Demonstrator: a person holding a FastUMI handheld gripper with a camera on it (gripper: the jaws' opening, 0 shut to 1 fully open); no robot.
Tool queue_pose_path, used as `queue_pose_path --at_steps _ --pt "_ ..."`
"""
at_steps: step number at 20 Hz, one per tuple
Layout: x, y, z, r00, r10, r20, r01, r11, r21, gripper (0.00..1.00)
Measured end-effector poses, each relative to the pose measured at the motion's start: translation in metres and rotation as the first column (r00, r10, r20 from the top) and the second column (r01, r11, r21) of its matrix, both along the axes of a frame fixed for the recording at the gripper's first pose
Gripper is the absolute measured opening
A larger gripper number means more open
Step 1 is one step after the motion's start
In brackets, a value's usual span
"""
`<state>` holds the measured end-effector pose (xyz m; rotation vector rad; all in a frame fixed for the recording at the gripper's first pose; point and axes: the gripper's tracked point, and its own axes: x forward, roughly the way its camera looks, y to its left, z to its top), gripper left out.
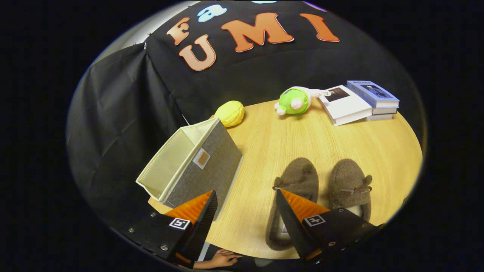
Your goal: Open the storage box then place both shoes into the box .Put the left shoe in first, then the right shoe, with the right side of both shoes facing outward in a uniform manner.
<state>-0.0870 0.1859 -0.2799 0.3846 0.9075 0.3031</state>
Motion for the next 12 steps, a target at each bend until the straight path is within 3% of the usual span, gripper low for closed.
queue_pose_path --at_steps 5,9,12 --pt "-0.015 -0.042 -0.029 0.998 -0.069 -0.013 0.068 0.992 -0.11 0.88" --pt "-0.015 -0.059 -0.058 0.992 -0.112 -0.052 0.101 0.979 -0.175 0.78" --pt "-0.007 -0.053 -0.071 0.986 -0.149 -0.081 0.138 0.982 -0.125 0.68"
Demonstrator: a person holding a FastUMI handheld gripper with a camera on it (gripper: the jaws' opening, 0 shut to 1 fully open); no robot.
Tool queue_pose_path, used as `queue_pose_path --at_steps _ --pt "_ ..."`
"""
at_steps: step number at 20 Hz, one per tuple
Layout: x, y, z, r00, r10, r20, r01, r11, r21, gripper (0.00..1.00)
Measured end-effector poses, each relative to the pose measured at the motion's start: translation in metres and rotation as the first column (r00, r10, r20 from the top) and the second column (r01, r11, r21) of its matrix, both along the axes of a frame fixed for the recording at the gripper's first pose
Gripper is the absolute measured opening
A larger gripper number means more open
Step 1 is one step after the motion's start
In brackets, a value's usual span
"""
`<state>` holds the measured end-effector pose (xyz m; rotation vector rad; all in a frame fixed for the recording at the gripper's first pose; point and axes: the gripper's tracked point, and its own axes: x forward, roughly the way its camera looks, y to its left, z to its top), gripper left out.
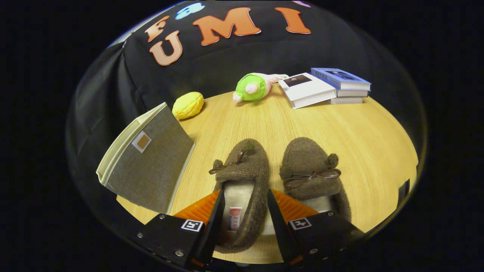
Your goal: Open the storage box then place both shoes into the box .Put the left shoe in first, then the right shoe, with the right side of both shoes facing outward in a uniform manner.
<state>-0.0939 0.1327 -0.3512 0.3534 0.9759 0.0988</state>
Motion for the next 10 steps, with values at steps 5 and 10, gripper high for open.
queue_pose_path --at_steps 5,10 --pt "0.01 -0.008 -0.019 1.0 -0.012 0.005 0.012 0.993 -0.115 0.47" --pt "0.018 -0.014 -0.033 1.0 -0.015 0.027 0.021 0.972 -0.236 0.23"
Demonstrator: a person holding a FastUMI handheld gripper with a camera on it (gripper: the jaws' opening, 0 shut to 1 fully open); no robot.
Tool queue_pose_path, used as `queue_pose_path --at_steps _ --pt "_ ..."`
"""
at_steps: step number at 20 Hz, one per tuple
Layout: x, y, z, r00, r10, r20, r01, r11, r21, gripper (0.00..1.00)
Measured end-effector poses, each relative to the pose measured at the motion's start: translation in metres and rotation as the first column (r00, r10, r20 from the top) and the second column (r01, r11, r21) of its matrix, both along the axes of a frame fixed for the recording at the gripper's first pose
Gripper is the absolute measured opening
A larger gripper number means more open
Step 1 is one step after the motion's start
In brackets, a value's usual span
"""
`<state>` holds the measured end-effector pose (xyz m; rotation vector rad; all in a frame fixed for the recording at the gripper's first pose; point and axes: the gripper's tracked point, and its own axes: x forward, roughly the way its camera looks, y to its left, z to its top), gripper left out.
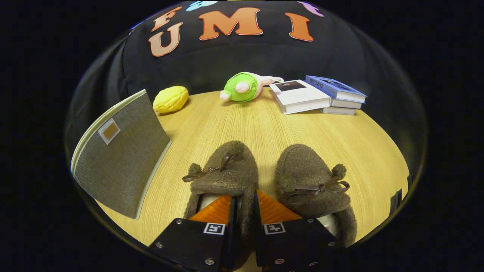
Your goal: Open the storage box then place both shoes into the box .Put the left shoe in first, then the right shoe, with the right side of both shoes facing outward in a uniform manner.
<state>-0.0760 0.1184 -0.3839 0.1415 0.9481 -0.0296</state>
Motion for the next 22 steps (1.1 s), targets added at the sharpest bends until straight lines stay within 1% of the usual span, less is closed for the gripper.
queue_pose_path --at_steps 1,3,4,5,6,9,11,15,16,19,22 --pt "0.002 -0.002 -0.002 1.0 -0.009 0.001 0.009 1.0 -0.006 0.2" --pt "0.001 -0.003 0.0 1.0 -0.02 -0.003 0.02 1.0 0.006 0.12" --pt "0.002 -0.001 0.003 0.999 -0.033 -0.002 0.034 0.999 0.043 0.06" --pt "0.002 0.005 0.008 0.999 -0.048 -0.004 0.048 0.995 0.09 0.05" --pt "0.004 0.011 0.014 0.998 -0.059 0.0 0.059 0.99 0.127 0.05" --pt "0.009 0.018 0.032 0.998 -0.051 0.036 0.045 0.989 0.141 0.05" --pt "0.014 0.031 0.05 0.997 -0.058 0.055 0.047 0.981 0.186 0.05" --pt "0.029 0.058 0.086 0.995 -0.041 0.094 0.018 0.971 0.24 0.05" --pt "0.034 0.065 0.096 0.993 -0.042 0.107 0.014 0.966 0.259 0.05" --pt "0.054 0.084 0.13 0.985 -0.086 0.151 0.031 0.941 0.336 0.05" --pt "0.066 0.103 0.16 0.977 -0.101 0.189 0.02 0.921 0.389 0.05"
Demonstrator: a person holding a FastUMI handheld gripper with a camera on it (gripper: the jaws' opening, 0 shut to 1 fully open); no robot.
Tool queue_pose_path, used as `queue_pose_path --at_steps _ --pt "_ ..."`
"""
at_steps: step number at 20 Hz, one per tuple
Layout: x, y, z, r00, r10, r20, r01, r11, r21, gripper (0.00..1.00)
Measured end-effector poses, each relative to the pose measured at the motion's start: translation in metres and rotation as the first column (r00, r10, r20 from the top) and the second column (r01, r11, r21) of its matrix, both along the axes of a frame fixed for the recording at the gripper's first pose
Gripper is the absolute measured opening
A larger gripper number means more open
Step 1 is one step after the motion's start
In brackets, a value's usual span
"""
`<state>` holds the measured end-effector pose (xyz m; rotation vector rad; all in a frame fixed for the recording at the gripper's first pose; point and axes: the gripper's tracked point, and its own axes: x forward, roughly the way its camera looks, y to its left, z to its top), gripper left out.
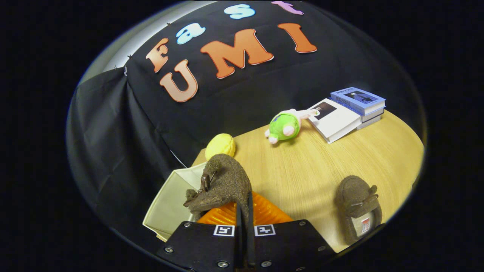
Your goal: Open the storage box then place both shoes into the box .Put the left shoe in first, then the right shoe, with the right side of both shoes facing outward in a uniform manner.
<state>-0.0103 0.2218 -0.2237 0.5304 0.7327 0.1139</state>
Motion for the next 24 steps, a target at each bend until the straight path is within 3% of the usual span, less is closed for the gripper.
queue_pose_path --at_steps 9,13,24 --pt "0.032 0.086 0.049 0.996 0.077 0.033 -0.08 0.991 0.107 0.05" --pt "0.036 0.128 0.031 0.993 0.109 -0.04 -0.102 0.985 0.141 0.05" --pt "0.028 0.182 -0.035 0.964 0.084 -0.252 -0.057 0.992 0.114 0.06"
